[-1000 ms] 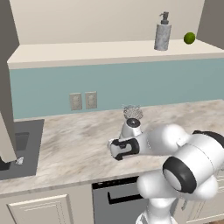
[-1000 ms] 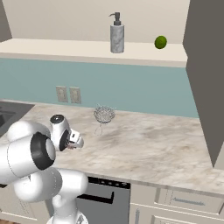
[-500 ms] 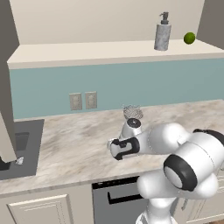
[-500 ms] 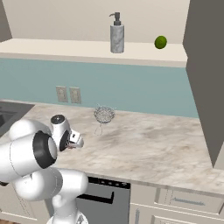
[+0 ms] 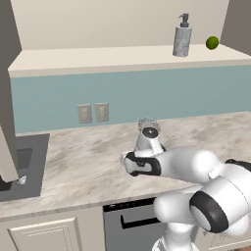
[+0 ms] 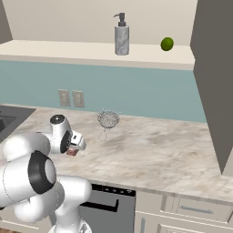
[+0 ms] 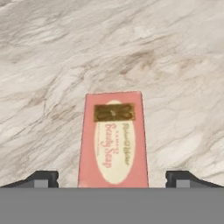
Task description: Pick the bar soap and soap dispenser from the cabinet and place them on the counter.
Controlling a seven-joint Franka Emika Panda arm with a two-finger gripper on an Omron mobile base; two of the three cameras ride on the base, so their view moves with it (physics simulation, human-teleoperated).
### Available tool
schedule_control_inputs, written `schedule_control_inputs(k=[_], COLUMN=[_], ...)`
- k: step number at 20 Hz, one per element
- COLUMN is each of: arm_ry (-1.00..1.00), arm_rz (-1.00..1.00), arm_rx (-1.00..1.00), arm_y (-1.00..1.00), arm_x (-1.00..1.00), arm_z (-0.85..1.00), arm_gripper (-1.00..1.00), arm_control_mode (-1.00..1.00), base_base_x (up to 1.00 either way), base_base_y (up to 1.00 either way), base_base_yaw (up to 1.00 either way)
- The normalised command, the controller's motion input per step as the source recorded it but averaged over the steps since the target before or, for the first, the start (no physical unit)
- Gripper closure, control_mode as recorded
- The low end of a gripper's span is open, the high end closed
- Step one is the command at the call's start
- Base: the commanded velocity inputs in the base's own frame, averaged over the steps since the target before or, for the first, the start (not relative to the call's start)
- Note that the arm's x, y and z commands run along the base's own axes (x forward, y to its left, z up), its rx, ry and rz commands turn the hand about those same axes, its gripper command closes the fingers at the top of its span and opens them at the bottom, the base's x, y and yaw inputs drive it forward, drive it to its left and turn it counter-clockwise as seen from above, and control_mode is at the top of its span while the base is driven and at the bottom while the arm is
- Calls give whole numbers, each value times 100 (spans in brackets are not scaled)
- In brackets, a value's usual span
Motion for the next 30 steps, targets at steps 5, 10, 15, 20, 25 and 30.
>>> schedule_control_inputs(k=[5,10,15,20,25,30], arm_ry=[3,-1,-4,-7,-8,-4], arm_rz=[1,3,2,0,0,6], arm_rx=[0,0,0,-1,0,-1], arm_y=[0,1,0,0,0,2], arm_x=[-17,-27,-24,-22,-22,-8], arm_z=[48,43,45,47,47,53], arm_gripper=[-100,-100,-100,-100,-100,-100], arm_control_mode=[-100,-100,-100,-100,-100,-100], base_base_x=[0,0,0,0,0,0], base_base_y=[0,0,0,0,0,0], base_base_yaw=[0,0,0,0,0,0])
